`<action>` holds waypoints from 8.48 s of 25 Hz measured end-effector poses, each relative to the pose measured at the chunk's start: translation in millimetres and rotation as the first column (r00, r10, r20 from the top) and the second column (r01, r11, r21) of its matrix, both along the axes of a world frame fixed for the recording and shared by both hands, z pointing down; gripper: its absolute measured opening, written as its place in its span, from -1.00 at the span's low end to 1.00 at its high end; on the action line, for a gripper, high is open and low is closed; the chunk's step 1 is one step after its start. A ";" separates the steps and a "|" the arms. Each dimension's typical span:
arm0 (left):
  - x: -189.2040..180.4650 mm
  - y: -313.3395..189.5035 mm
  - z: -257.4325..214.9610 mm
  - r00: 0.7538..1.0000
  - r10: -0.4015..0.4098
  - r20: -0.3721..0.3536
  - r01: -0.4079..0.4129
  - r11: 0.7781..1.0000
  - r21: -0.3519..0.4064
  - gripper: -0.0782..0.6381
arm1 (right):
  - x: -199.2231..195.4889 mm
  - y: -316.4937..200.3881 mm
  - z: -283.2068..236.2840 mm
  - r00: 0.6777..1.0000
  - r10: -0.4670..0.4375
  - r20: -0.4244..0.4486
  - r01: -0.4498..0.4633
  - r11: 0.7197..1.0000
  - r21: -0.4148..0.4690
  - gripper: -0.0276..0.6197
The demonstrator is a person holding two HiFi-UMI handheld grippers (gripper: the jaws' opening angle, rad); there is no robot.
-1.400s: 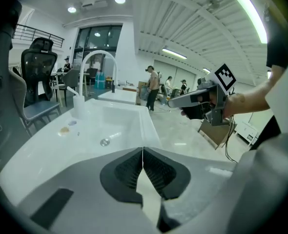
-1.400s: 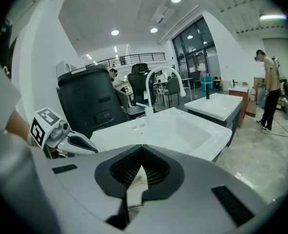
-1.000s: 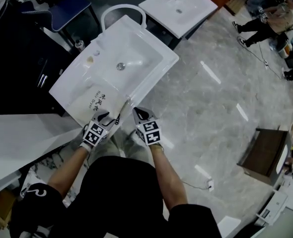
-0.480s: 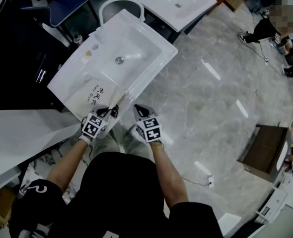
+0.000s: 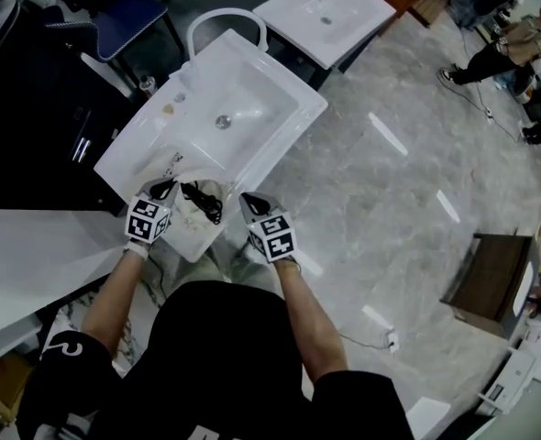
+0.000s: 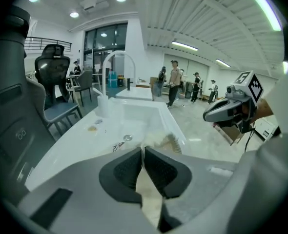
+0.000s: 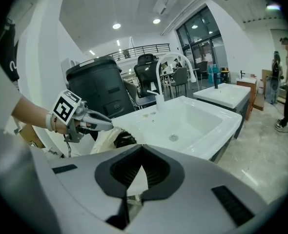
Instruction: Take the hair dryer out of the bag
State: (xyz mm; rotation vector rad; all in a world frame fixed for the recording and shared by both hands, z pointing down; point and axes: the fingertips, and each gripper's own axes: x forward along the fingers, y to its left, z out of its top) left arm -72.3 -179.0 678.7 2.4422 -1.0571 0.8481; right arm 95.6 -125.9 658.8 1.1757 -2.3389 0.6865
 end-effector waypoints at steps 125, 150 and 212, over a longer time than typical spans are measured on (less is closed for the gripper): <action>-17.2 49.8 -117.2 0.969 -0.129 -0.212 0.191 0.933 0.305 -0.79 | -8.0 18.7 -56.7 0.975 -0.219 0.038 0.221 0.974 -0.055 -0.43; -135.1 -27.8 -87.0 0.957 -0.164 -0.238 0.218 0.950 0.224 -0.79 | -171.7 -76.2 17.9 0.956 -0.292 0.041 0.294 0.937 -0.189 -0.44; 41.5 20.1 -124.2 0.962 -0.051 -0.267 0.134 0.944 0.302 -0.79 | 40.9 -58.4 -95.2 0.998 0.034 -0.052 -0.021 0.972 0.234 -0.92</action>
